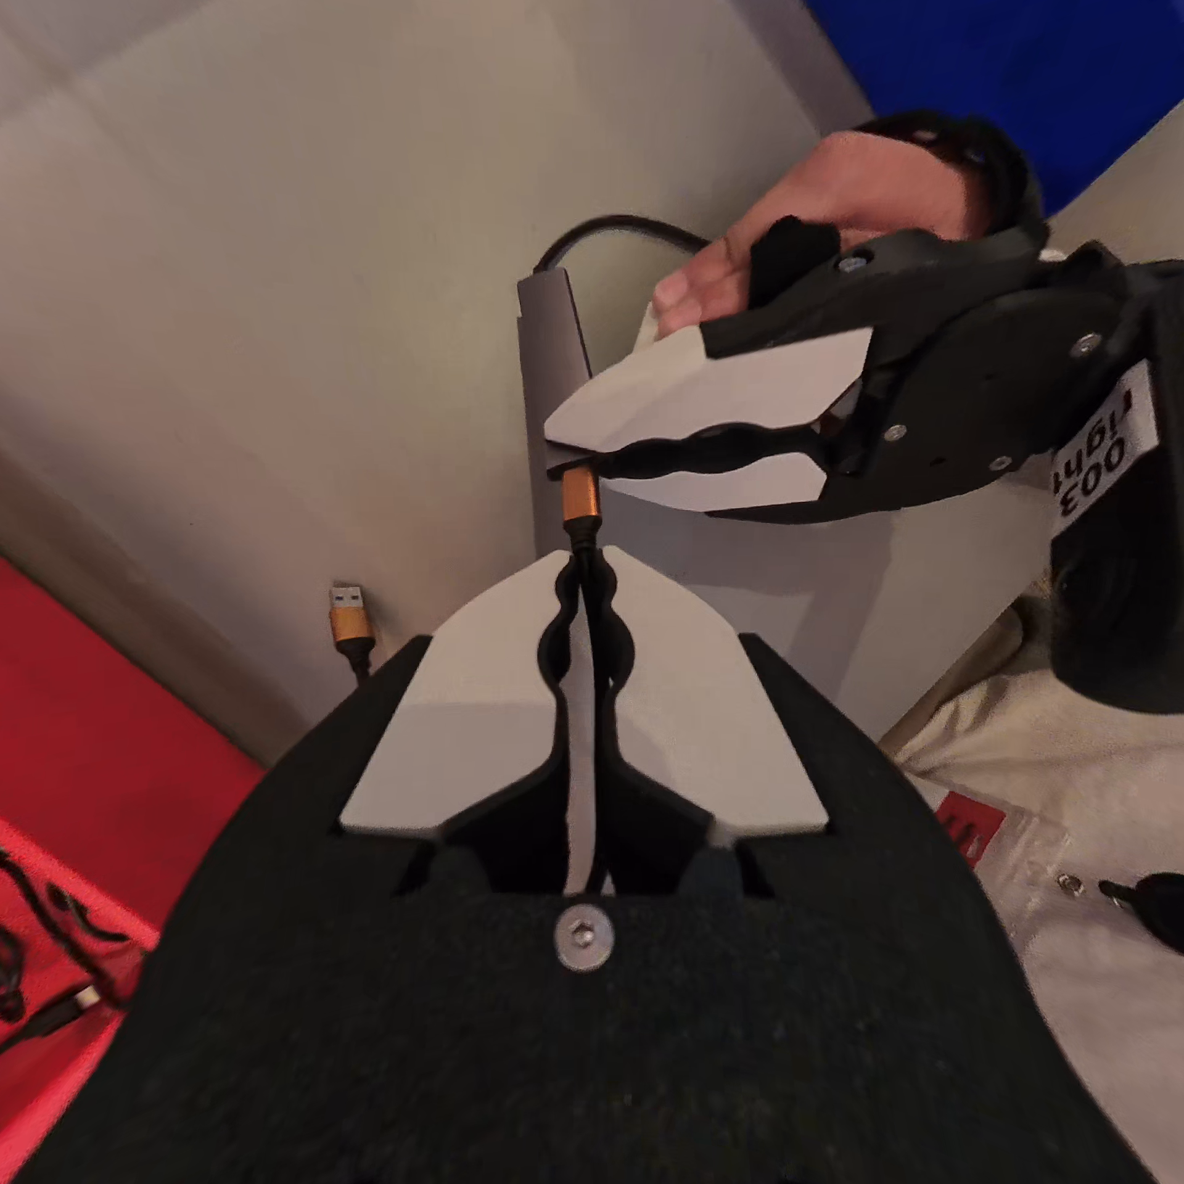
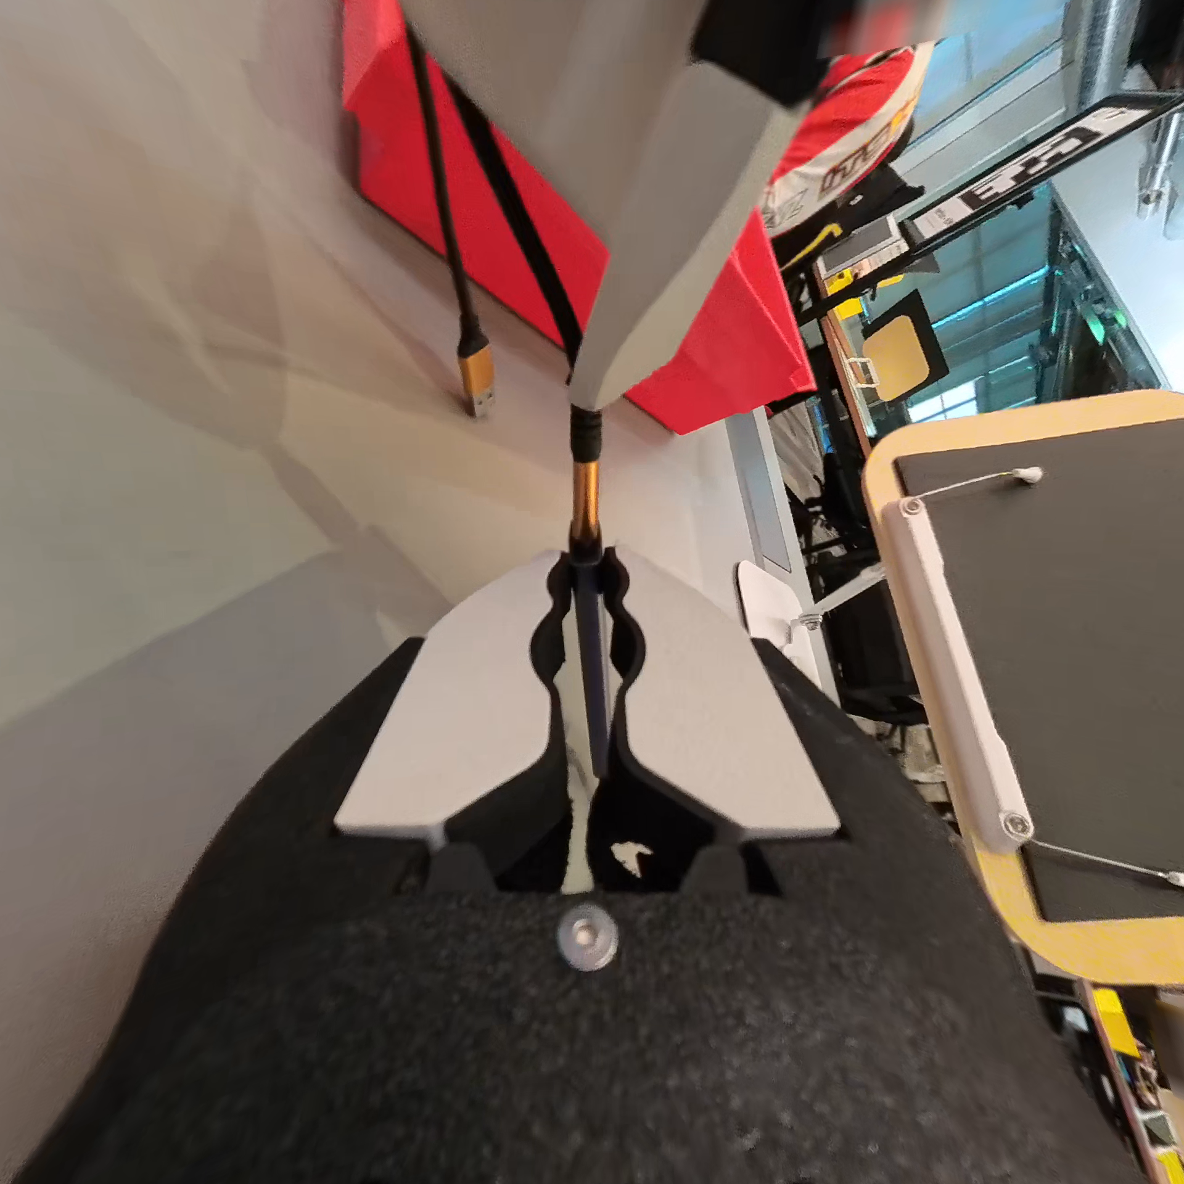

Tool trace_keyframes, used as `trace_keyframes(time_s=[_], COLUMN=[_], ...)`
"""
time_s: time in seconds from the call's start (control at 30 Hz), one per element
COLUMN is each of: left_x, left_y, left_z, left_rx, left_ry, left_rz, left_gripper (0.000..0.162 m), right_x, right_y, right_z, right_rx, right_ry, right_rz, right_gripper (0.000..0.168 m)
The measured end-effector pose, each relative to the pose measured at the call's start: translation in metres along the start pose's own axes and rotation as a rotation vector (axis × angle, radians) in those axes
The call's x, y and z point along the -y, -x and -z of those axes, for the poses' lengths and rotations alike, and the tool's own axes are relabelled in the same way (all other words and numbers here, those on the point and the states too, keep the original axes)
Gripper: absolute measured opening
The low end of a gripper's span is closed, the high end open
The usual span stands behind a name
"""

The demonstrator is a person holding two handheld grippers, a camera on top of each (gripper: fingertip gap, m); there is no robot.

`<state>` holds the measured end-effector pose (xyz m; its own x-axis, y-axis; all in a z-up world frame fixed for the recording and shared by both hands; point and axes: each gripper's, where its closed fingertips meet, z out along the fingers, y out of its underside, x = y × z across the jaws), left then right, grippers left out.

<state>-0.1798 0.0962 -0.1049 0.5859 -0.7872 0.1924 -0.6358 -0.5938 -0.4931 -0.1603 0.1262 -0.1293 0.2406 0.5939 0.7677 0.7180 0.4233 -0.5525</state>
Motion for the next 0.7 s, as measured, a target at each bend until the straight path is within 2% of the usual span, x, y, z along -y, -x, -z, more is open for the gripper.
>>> trace_keyframes(time_s=[0.23,0.4,0.7], left_x=[-0.0027,0.0037,0.0043], left_y=[-0.0007,-0.0021,0.0010], left_z=[-0.0063,-0.0061,-0.0088], left_rx=[0.092,0.080,0.107], left_ry=[-0.119,-0.199,-0.205], left_rz=[-0.014,0.025,0.018], left_gripper=[0.003,0.003,0.003], right_x=[-0.0026,-0.0046,-0.0065], right_y=[0.0006,-0.0014,0.0017], right_z=[-0.0018,-0.0028,-0.0047], right_rx=[-0.003,-0.017,-0.004], right_ry=[0.008,0.014,0.025], right_rz=[-0.044,-0.063,-0.055], right_gripper=[0.009,0.009,0.009])
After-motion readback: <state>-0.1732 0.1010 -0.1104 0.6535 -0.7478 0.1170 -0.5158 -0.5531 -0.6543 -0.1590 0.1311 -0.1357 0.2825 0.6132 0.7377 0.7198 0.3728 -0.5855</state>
